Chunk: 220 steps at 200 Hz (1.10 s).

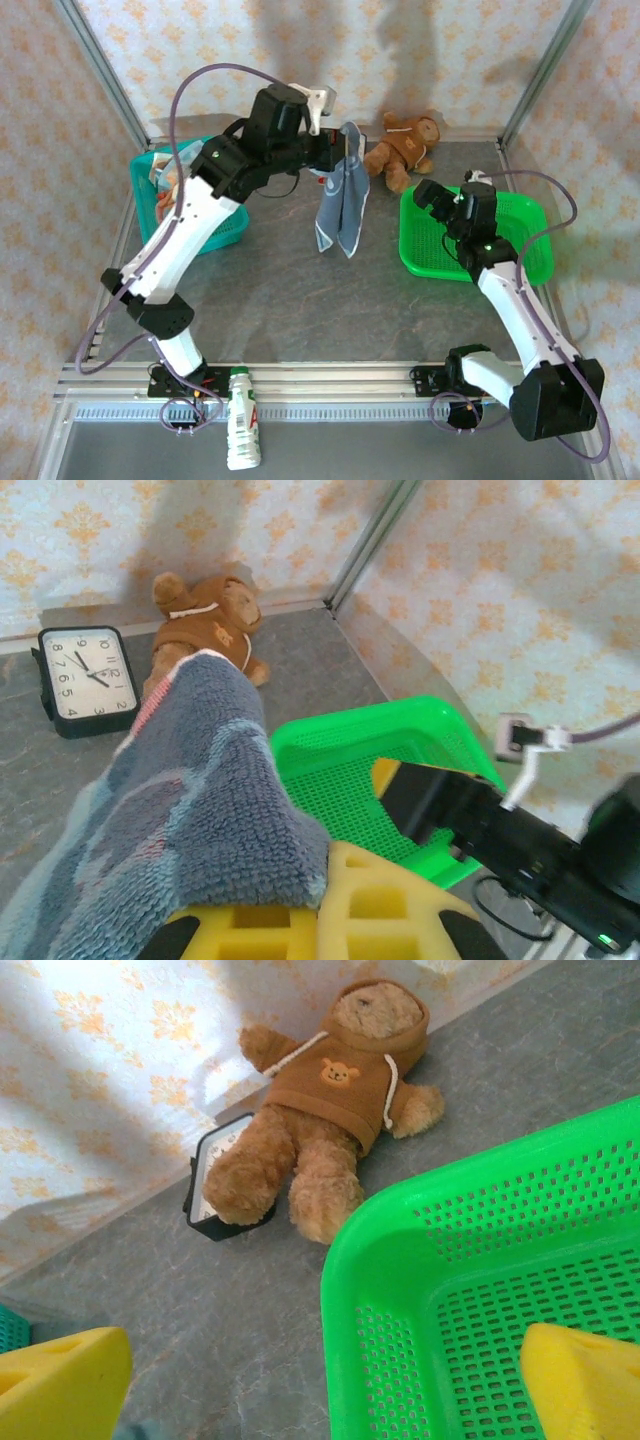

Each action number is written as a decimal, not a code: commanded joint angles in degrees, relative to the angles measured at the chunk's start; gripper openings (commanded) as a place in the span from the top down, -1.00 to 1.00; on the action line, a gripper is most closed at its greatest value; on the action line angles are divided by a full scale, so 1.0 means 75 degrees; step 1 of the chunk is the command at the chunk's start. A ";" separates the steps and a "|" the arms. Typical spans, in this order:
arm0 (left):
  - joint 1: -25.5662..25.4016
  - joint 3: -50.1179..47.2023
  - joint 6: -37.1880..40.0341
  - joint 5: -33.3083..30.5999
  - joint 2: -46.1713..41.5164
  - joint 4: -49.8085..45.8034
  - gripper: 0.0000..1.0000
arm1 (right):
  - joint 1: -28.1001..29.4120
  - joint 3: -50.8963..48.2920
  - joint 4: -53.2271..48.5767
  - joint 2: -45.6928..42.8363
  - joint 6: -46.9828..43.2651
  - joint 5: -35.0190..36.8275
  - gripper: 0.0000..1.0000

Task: Fold and stack the towels

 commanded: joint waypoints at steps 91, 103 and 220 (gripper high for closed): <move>0.2475 0.0442 0.1259 0.0378 0.2418 -0.0288 0.13 | 0.0125 0.0492 -0.0095 0.0383 -0.0004 -0.0314 -0.99; 0.2815 0.0675 0.1234 0.0237 0.2995 -0.0248 -0.28 | 0.0214 0.0527 -0.0234 0.0330 -0.0064 -0.0301 -0.99; 0.2487 -0.5871 -0.0533 -0.0386 -0.0505 0.1700 -0.99 | 0.2213 0.0753 -0.0922 0.1222 -0.0443 0.0741 -0.80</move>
